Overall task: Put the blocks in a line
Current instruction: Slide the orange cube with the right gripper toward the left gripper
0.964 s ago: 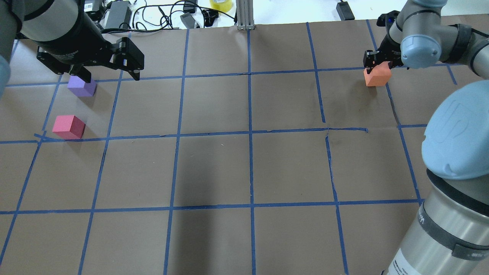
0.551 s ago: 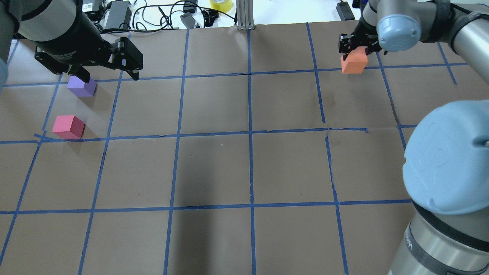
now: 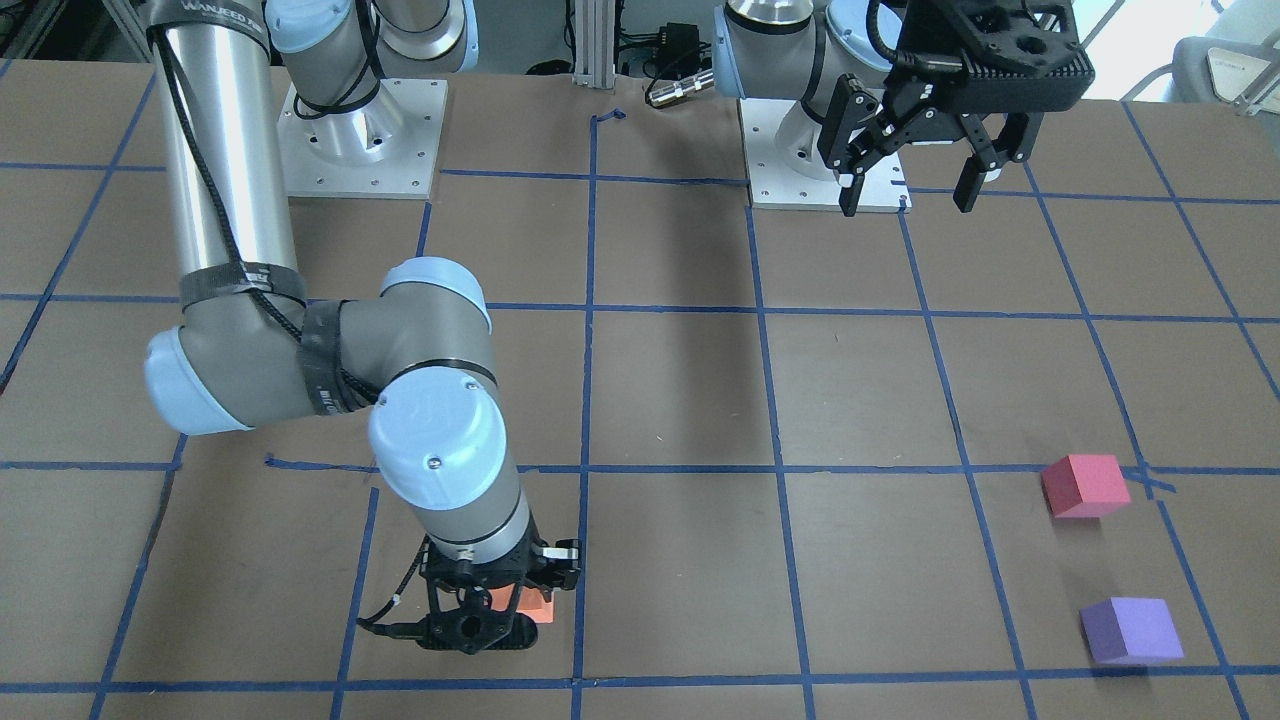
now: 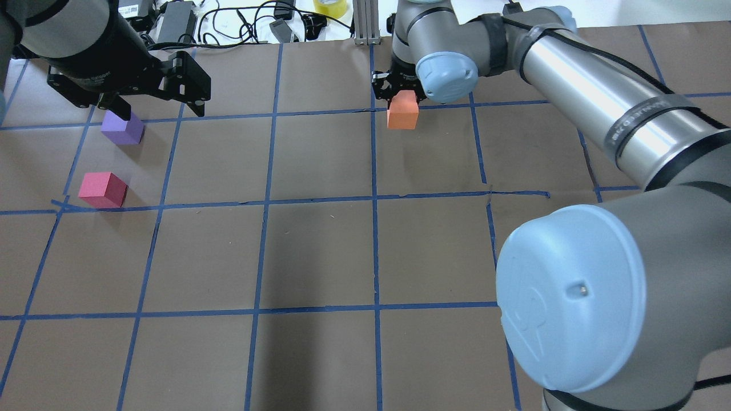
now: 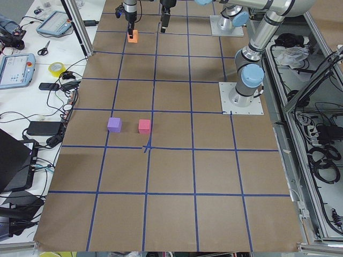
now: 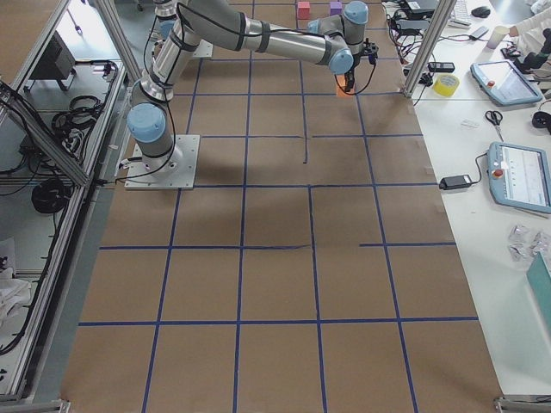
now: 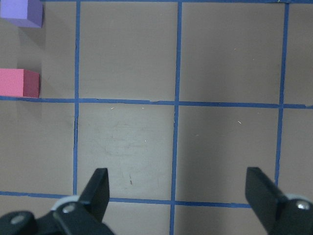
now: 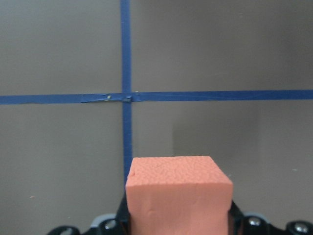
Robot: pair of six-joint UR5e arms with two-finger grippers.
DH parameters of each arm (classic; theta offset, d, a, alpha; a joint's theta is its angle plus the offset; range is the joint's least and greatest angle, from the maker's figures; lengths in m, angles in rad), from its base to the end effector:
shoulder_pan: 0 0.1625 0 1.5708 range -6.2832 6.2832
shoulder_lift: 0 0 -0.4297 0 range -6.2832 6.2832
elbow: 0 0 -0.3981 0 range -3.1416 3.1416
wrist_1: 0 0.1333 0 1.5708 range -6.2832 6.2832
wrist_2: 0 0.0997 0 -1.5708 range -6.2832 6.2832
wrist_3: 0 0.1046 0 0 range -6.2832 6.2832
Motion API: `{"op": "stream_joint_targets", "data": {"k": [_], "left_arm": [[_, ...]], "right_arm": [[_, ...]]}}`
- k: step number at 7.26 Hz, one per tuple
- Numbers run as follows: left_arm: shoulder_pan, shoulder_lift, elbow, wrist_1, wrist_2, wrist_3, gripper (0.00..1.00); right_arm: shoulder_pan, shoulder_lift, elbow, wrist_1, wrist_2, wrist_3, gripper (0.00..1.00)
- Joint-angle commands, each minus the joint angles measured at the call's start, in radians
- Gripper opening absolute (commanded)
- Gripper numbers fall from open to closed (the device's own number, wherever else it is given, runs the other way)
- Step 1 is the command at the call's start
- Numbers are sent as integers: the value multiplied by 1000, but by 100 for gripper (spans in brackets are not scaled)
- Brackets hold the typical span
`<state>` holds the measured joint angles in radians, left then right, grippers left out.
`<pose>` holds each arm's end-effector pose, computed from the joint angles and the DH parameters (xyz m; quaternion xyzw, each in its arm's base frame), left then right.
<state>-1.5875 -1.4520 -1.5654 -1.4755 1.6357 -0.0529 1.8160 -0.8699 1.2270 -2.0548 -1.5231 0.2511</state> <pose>-0.1343 -0.4620 0.5583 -0.0215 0.9932 -0.1105 0.0284 0.3192 -0.7059 0.2607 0.0014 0.9977 -0.0556 0.0386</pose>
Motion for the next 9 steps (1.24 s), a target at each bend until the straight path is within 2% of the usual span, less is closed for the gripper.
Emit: {"op": "stream_joint_targets", "data": {"k": [1, 4, 6, 7, 8, 9], "left_arm": [[6, -22, 13, 15, 6, 34, 100], [4, -56, -2, 23, 32, 22, 100], [3, -73, -31, -82, 36, 15, 100], [1, -68, -45, -81, 33, 27, 100], [3, -77, -53, -39, 32, 12, 100], [3, -94, -89, 45, 36, 19, 100]], "right_arm": [[66, 58, -27, -1, 3, 81, 0], [85, 69, -26, -1, 24, 102, 1], [109, 81, -23, -1, 32, 138, 8], [120, 80, -20, -1, 31, 142, 27], [121, 80, -15, -25, 31, 140, 96], [121, 77, -14, -60, 32, 142, 100]]}}
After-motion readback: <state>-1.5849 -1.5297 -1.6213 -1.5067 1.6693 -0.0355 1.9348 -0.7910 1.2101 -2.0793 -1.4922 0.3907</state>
